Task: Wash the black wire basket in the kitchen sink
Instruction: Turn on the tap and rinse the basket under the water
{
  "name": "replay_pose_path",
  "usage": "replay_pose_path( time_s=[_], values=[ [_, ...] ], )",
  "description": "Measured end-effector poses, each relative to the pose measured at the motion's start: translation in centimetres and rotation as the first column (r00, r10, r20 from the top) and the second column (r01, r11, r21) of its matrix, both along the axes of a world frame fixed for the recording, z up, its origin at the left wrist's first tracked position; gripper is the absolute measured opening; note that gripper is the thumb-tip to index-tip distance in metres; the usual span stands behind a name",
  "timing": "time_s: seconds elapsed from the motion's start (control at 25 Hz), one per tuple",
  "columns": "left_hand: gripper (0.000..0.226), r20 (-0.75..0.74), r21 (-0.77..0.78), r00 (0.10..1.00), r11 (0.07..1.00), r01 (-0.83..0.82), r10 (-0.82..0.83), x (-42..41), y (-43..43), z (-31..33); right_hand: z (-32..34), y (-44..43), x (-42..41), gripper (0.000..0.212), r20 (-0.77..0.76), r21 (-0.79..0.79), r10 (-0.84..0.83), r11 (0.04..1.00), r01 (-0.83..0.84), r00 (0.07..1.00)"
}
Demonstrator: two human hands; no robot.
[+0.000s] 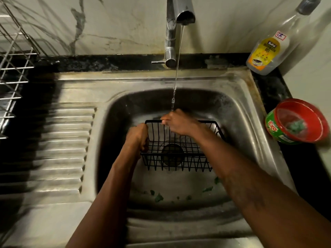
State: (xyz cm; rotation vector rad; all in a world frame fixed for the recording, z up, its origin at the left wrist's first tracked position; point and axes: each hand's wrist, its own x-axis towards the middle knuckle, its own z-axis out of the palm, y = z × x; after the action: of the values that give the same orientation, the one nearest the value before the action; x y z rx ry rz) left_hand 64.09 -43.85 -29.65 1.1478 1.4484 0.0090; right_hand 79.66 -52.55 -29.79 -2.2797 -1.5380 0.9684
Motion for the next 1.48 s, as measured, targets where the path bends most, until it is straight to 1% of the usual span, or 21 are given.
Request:
replay_pose_path(
  time_s=[0.04,0.12,0.2,0.28,0.36,0.4,0.48,0.56,0.68,0.8,0.88,0.96,1.12,1.16,1.2,1.28,1.36,1.48],
  values=[
    [0.027,-0.005,0.004,1.0,1.0,-0.019,0.019,0.0,0.1,0.1,-0.1,1.0,-0.9,0.021,-0.005,0.032,0.012,0.999,-0.012,1.0],
    [0.028,0.014,0.013,0.998,0.998,-0.061,0.061,-0.5,0.8,0.1,-0.4,1.2,-0.4,0.022,0.059,0.047,-0.011,0.999,0.008,0.998],
    [0.031,0.041,0.007,0.994,0.994,-0.105,0.104,-0.7,1.6,0.4,-0.2,-0.5,2.4,0.024,0.064,0.017,-0.105,0.994,0.104,0.992],
    [0.034,0.028,0.004,0.994,0.994,-0.106,0.106,-1.1,2.0,0.4,0.0,-2.8,4.6,0.021,0.065,-0.029,-0.17,0.985,0.173,0.983],
    [0.032,0.0,0.004,0.996,0.996,-0.084,0.084,-1.0,1.9,0.2,0.5,-3.0,4.4,0.027,0.081,-0.052,-0.129,0.99,0.133,0.988],
    [0.031,-0.008,0.008,0.998,0.998,-0.067,0.067,-0.9,1.6,0.0,0.7,-2.2,3.2,0.027,0.06,-0.045,-0.107,0.993,0.11,0.992],
    [0.029,-0.007,0.021,1.0,1.0,-0.012,0.012,-0.8,1.3,-0.2,0.4,0.2,-0.2,0.026,0.006,-0.008,-0.05,0.999,0.05,0.999],
    [0.027,-0.011,0.034,1.0,0.999,-0.001,0.001,-0.6,1.2,-0.2,-0.1,2.5,-2.6,0.027,-0.008,0.03,-0.019,0.999,0.019,1.0],
    [0.026,-0.018,0.016,1.0,1.0,0.019,-0.018,-0.7,1.1,-0.1,-0.6,2.2,-1.3,0.021,0.001,0.027,-0.01,1.0,0.01,1.0],
    [0.029,0.012,-0.041,1.0,0.999,0.026,-0.025,-0.4,0.8,0.0,-0.5,-2.1,2.4,0.026,0.002,-0.02,-0.073,0.997,0.073,0.997],
    [0.029,-0.027,0.003,0.997,0.998,0.071,-0.07,0.0,0.5,-0.3,-0.7,-4.3,4.3,0.026,0.047,-0.039,-0.111,0.993,0.113,0.993],
    [0.028,-0.042,0.038,0.993,0.993,0.116,-0.114,0.6,0.1,-0.8,-1.0,-4.0,4.3,0.026,0.051,-0.03,-0.119,0.992,0.12,0.992],
    [0.031,-0.054,0.059,0.98,0.979,0.197,-0.194,1.4,-0.3,-1.2,-0.5,-0.9,1.4,0.029,-0.01,-0.001,-0.072,0.997,0.072,0.997],
    [0.031,-0.053,0.063,0.981,0.98,0.191,-0.188,1.6,-0.4,-1.3,-0.4,-0.4,0.9,0.028,0.011,0.011,-0.069,0.998,0.069,0.998],
    [0.031,-0.045,0.059,0.981,0.979,0.194,-0.191,1.8,-0.5,-1.3,-0.4,-0.1,0.5,0.027,0.063,0.021,-0.052,0.998,0.051,0.997],
    [0.03,-0.024,0.052,0.969,0.968,0.246,-0.245,2.0,-0.9,-1.3,-0.4,0.3,-0.3,0.026,0.159,0.057,-0.014,0.998,0.005,0.987],
    [0.027,0.016,0.035,0.967,0.967,0.252,-0.253,2.3,-1.2,-1.5,-0.6,0.7,-0.9,0.026,0.176,0.08,-0.017,0.997,0.003,0.984],
    [0.024,0.075,-0.004,0.983,0.985,0.17,-0.17,2.2,-0.9,-1.4,-0.6,0.0,-0.7,0.027,0.15,0.093,-0.073,0.994,0.059,0.986]
  ],
)
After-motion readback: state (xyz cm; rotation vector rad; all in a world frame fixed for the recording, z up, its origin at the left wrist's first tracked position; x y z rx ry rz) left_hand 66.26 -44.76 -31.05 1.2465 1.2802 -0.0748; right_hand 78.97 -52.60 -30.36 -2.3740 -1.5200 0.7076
